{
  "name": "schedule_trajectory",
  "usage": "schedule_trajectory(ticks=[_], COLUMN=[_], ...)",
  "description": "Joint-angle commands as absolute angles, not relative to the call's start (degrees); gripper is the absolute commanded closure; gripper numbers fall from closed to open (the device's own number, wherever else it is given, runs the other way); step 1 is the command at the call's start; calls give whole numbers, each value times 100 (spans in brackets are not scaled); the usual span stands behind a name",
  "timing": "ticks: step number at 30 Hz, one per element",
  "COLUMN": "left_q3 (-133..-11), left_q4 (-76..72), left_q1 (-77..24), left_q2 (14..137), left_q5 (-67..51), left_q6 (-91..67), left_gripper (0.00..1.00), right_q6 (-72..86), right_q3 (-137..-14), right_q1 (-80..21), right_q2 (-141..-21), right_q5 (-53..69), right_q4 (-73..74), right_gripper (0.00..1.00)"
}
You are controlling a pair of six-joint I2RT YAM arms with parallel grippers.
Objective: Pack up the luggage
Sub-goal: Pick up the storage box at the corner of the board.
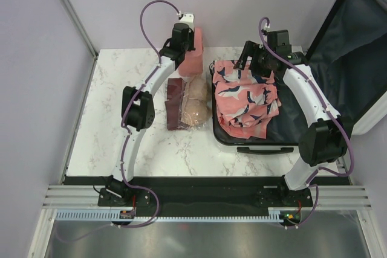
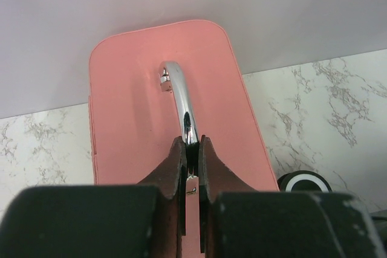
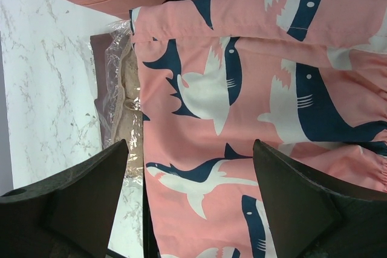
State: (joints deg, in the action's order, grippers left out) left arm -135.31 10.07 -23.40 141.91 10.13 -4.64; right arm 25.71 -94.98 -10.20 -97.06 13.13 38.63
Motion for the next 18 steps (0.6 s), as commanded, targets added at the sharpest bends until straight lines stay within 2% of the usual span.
schedule_trajectory(ticks=[1, 6, 10, 18], left_q3=[-13729, -13571, -13158, -12018], left_q4=[-130, -280, -448, -439], left_q1=[-2303, -2303, -2303, -2399], left_q2=[13299, 12982, 12596, 11585], left_q5=[1178, 1195, 1125, 1204], left_q6=[-308, -211, -211, -202], left_gripper=[98, 98, 98, 98], right_q6=[2549, 2540, 2120, 2259], right_q3=[-9615, -9624, -10263, -10336], right_q1=[-1063, -1081, -1318, -1362], right_q2=[-9712, -9686, -9843, -9923], right_q5=[1248, 1187, 669, 958], right_q4=[3920, 3937, 4376, 4351], right_gripper=[8, 9, 8, 8])
